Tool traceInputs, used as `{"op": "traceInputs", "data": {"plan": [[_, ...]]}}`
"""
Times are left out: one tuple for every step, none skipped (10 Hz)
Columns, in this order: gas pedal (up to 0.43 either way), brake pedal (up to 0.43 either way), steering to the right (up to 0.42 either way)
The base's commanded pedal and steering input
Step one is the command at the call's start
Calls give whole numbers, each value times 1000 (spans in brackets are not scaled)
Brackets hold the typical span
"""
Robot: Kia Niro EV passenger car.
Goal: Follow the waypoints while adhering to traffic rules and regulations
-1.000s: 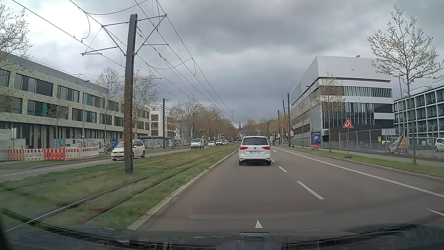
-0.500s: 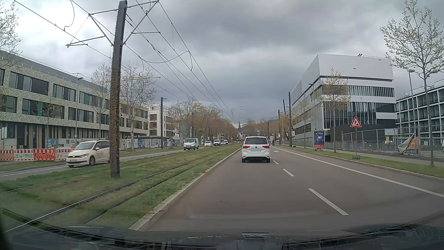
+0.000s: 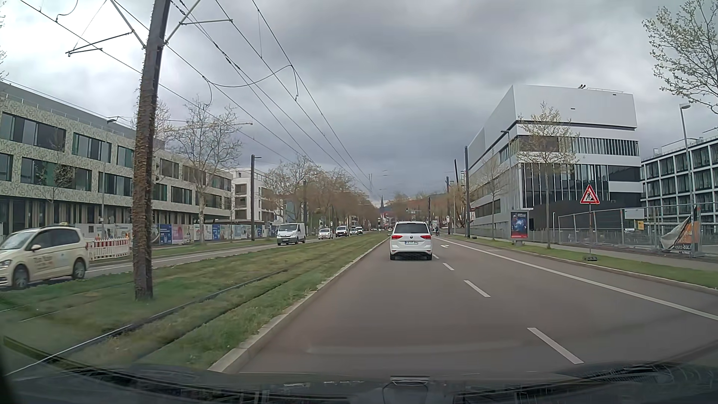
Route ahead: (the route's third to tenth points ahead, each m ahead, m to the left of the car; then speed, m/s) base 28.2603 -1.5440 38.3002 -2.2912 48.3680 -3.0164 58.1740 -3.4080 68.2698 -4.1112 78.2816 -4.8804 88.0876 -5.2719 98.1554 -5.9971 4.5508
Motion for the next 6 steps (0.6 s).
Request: {"op": "traceInputs", "data": {"plan": [[378, 0, 29], [378, 0, 28], [378, 0, 27], [378, 0, 26], [378, 0, 24], [378, 0, 23]]}}
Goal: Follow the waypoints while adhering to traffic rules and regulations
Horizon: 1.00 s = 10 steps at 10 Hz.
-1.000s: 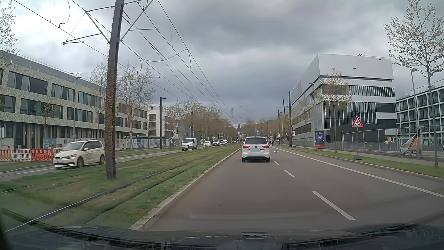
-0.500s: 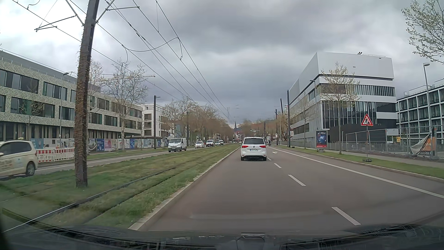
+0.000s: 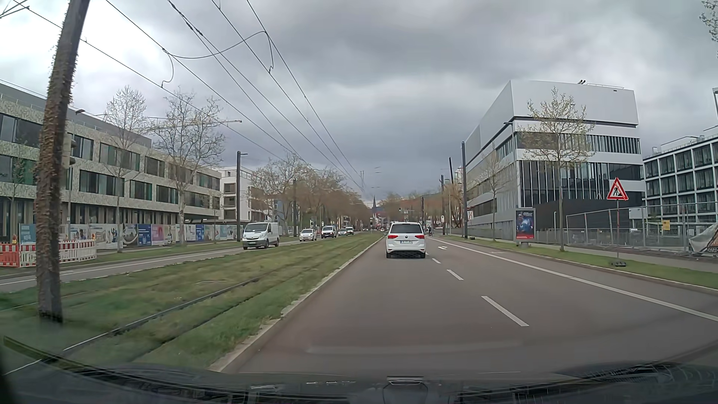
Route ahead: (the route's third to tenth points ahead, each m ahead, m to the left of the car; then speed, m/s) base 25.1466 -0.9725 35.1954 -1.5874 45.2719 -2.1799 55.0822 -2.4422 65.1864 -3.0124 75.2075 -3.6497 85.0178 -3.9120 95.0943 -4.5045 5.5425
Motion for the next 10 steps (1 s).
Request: {"op": "traceInputs", "data": {"plan": [[378, 0, 20], [358, 0, 19], [331, 0, 19], [331, 0, 21], [299, 0, 23], [299, 0, 23], [299, 0, 23], [299, 0, 23], [299, 0, 22], [299, 0, 20]]}}
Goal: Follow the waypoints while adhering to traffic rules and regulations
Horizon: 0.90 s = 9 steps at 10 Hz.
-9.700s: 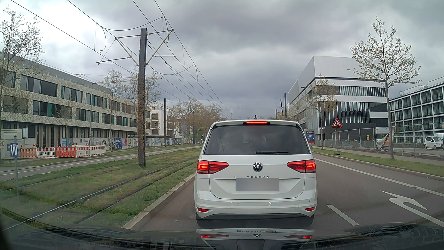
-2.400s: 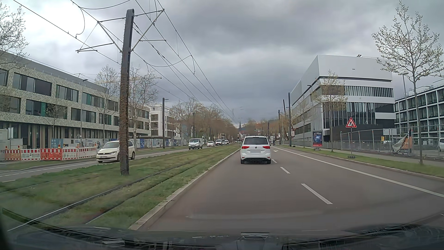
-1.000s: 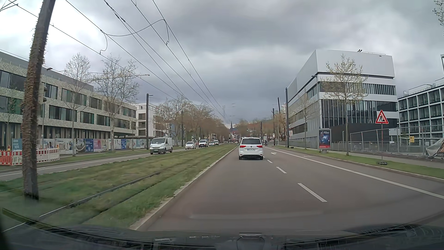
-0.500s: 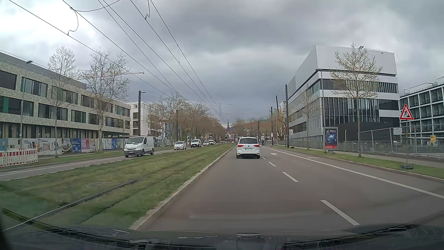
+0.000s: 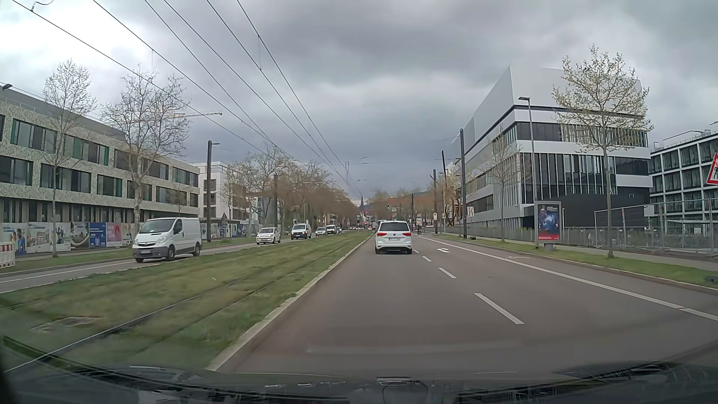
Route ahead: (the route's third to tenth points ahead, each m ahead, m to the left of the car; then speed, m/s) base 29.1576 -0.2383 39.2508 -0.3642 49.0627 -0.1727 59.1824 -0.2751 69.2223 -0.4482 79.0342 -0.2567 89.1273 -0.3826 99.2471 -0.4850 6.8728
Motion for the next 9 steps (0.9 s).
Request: {"op": "traceInputs", "data": {"plan": [[299, 0, 16], [299, 0, 12], [287, 0, 10], [280, 0, 6], [268, 0, 4], [260, 0, 4], [248, 0, 4], [228, 0, 3], [220, 0, 3]]}}
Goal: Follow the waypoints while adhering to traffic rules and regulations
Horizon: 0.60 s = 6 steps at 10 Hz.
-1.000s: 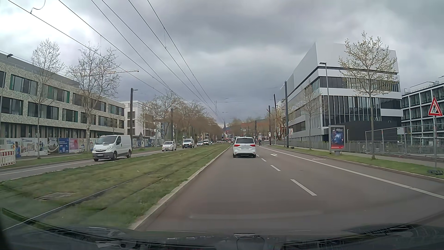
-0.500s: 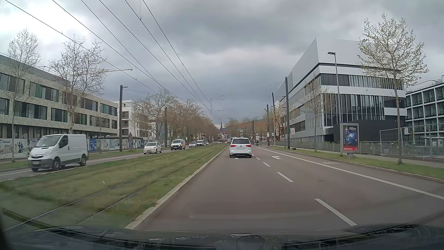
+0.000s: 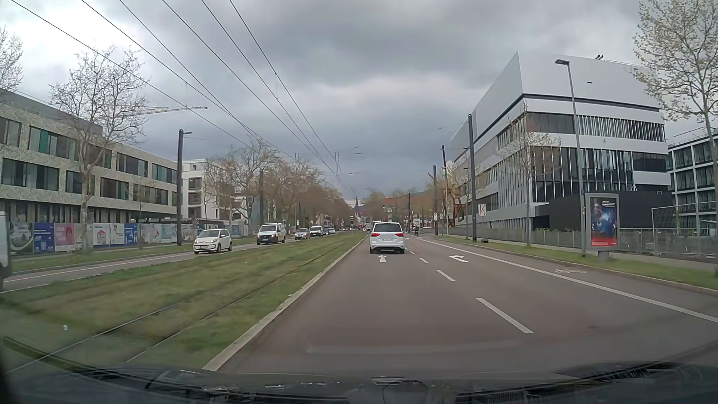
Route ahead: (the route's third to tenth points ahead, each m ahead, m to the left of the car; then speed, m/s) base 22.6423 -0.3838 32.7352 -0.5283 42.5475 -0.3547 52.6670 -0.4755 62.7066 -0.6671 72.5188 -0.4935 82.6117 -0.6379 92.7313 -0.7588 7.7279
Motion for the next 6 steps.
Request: {"op": "traceInputs", "data": {"plan": [[209, 0, 3], [197, 0, 3], [189, 0, 3], [189, 0, 3], [189, 0, 3], [177, 0, 3]]}}
